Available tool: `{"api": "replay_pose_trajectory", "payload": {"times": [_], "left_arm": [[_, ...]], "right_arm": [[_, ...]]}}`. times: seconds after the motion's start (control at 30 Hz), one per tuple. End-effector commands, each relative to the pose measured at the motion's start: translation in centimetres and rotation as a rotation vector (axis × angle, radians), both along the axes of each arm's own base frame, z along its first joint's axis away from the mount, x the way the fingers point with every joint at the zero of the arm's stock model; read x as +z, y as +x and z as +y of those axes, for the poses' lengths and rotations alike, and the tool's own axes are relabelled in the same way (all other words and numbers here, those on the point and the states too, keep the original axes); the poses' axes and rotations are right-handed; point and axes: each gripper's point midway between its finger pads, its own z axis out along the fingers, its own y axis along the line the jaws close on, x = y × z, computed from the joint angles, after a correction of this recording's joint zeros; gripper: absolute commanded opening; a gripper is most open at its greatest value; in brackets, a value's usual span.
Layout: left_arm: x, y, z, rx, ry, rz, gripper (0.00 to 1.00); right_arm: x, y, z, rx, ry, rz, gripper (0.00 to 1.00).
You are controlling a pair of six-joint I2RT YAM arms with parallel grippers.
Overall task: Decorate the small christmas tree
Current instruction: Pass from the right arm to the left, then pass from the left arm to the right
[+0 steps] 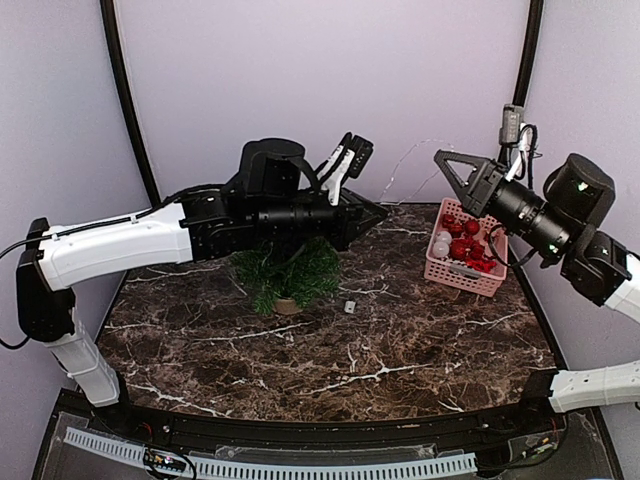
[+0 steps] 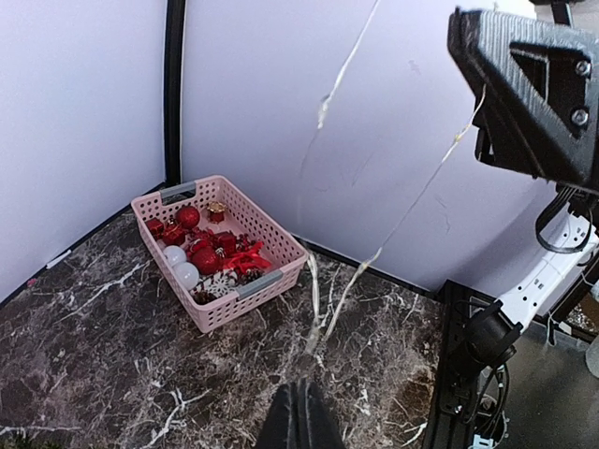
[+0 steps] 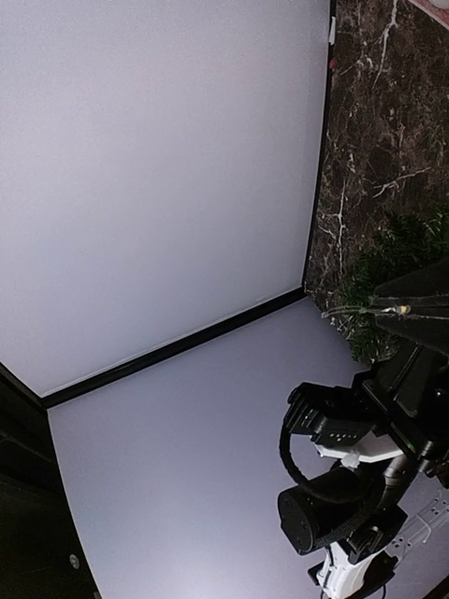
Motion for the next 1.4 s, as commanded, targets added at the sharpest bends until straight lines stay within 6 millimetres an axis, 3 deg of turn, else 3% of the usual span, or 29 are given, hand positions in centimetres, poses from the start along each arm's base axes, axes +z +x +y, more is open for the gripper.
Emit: {"api": "replay_pose_trajectory", "payload": {"times": [0.0,0.33,0.5,0.77,0.9,1.17,1.37], "left_arm": [[3.3,-0.6,1.6,0.022,-0.079,-0.056,0.00],[3.3,-1.2,4.0,0.056,-0.074,-0.061,0.00],[3.6,-1.4,4.8,0.068,-0.078,-0.065,0.00],[3.6,-1.7,6.2,0.093,-0.079,-0.061,0.00],[4.1,-1.8,7.1,0.111,-0.096,-0.065,0.00],[5.7,-1.8,9.3,0.175,-0.151,-0.089,0.00],[6.4,-1.7,11.7,0.243,-0.169,-0.110,0.00]], "right_arm": [[-1.7,1.2,-0.4,-0.058,0.013,0.022,0.05],[-8.4,3.7,0.6,-0.130,-0.021,0.126,0.58],[-11.5,5.0,-0.2,-0.225,-0.006,0.179,0.72],[-15.3,7.8,-2.0,-0.433,0.047,0.270,0.78],[-17.0,8.6,-1.4,-0.446,0.046,0.290,0.78],[-22.3,9.6,-0.8,-0.492,-0.021,0.374,0.72],[-24.5,9.9,-2.2,-0.575,-0.071,0.400,0.67]]}}
